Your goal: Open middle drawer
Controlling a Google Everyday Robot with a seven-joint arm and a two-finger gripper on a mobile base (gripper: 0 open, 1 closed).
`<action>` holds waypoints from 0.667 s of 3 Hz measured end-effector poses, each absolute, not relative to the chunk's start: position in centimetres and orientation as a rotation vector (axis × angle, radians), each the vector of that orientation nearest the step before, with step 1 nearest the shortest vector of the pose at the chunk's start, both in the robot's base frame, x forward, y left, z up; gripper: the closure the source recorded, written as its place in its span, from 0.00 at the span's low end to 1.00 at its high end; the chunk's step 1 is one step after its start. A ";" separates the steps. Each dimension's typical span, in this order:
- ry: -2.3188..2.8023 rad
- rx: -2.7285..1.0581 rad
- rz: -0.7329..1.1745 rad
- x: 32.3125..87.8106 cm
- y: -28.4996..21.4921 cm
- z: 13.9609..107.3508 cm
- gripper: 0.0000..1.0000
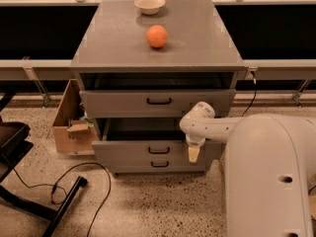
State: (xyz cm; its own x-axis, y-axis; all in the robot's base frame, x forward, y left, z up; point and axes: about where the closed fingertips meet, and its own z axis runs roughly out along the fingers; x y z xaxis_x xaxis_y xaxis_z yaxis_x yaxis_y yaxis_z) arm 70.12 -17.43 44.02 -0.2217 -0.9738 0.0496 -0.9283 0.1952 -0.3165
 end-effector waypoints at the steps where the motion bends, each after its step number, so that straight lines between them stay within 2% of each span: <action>1: 2.322 -1.907 -0.390 66.3 -16.9 43.2 0.41; 2: 2.331 -1.928 -0.380 65.1 -16.5 43.1 0.72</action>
Offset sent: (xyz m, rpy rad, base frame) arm -0.2569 0.0385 -0.0183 -0.1593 0.3972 0.1109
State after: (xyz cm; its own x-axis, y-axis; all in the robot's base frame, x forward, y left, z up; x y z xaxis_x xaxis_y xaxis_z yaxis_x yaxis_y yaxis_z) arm 65.06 -16.52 43.14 -0.1979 -0.9764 0.0864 -0.9533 0.1713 -0.2487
